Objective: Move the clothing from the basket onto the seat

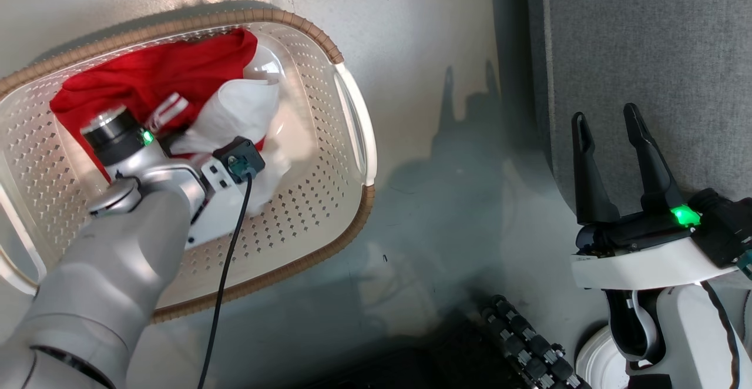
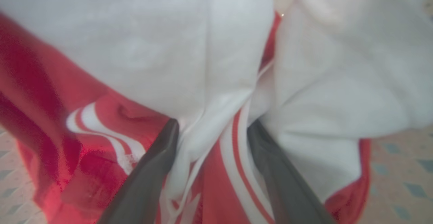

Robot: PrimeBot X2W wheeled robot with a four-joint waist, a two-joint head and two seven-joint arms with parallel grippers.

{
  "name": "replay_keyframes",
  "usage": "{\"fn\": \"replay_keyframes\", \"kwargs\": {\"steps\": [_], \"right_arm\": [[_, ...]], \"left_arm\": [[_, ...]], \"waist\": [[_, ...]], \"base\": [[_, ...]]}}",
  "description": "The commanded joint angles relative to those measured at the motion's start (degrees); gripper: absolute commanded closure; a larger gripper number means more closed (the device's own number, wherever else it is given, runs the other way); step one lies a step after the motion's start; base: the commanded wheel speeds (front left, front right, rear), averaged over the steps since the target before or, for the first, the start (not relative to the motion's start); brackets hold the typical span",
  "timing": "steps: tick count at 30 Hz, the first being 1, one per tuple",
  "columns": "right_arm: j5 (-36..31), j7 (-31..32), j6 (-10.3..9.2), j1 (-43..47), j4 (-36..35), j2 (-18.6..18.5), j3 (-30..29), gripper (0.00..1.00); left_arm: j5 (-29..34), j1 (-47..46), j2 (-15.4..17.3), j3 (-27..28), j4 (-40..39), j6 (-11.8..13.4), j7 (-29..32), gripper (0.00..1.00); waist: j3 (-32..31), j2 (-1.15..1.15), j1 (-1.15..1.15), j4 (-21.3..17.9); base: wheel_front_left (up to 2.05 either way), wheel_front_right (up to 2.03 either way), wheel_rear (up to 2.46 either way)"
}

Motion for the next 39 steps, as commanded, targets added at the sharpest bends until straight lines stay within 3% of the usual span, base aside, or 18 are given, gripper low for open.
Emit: {"fn": "replay_keyframes", "kwargs": {"steps": [1, 4, 15, 16, 17, 18, 19, 26, 39], "right_arm": [[0.47, -0.02, 0.15, -0.01, 0.94, -0.32, -0.29, 0.00], [-0.16, -0.02, 0.15, 0.25, 0.96, -0.34, -0.63, 0.00], [-0.25, -0.02, 0.14, 0.00, 1.28, -0.39, -0.44, 0.00], [-0.13, -0.02, 0.14, -0.12, 1.34, -0.39, -0.33, 0.00], [0.00, -0.02, 0.14, -0.28, 1.43, -0.39, -0.22, 0.00], [0.00, -0.02, 0.14, -0.28, 1.43, -0.39, -0.22, 0.00], [0.07, -0.02, 0.14, -0.46, 1.51, -0.39, -0.17, 0.00], [0.12, -0.03, 0.14, -2.18, 1.99, -0.52, -0.32, 0.00], [-2.04, -0.07, 0.07, -5.66, 4.83, -0.73, -2.06, 0.00]], "left_arm": [[0.77, -2.38, 1.56, -0.33, 0.44, 2.23, 1.14, 0.00], [-0.43, -2.54, 0.82, 0.45, 0.47, 3.30, 3.05, 0.00], [-3.22, -2.46, 1.57, 1.08, 0.85, 0.78, 8.21, 0.00], [-3.69, -2.27, 1.84, 1.33, 0.90, 0.44, 8.92, 0.12], [-4.11, -2.13, 1.98, 1.51, 0.95, -0.06, 9.30, 0.86], [-4.11, -2.13, 1.98, 1.51, 0.95, -0.06, 9.30, 0.86], [-4.28, -2.18, 1.98, 1.48, 0.92, -0.18, 8.85, 1.00], [-5.45, -2.10, 2.29, 1.34, 0.70, -0.07, 7.43, 1.00], [-4.57, -1.39, -0.74, -2.10, 0.34, 0.80, 0.50, 1.00]], "waist": [[0.18, 0.00, 0.00, 0.05], [0.46, 0.00, 0.00, 0.28], [0.82, 0.00, 0.00, 0.01], [0.83, 0.00, 0.00, -0.05], [0.82, 0.00, 0.00, -0.12], [0.82, 0.00, 0.00, -0.12], [0.81, 0.00, 0.00, -0.16], [0.17, 0.00, 0.00, -0.54], [-5.28, 0.00, 0.00, 1.34]], "base": [[0.00, 0.00, 0.00], [0.00, 0.00, 0.00], [0.00, 0.00, 0.00], [0.00, 0.00, 0.00], [0.00, 0.00, 0.00], [0.00, 0.00, 0.00], [0.00, 0.00, 0.00], [0.00, 0.00, 0.00], [0.00, 0.00, 0.00]]}}
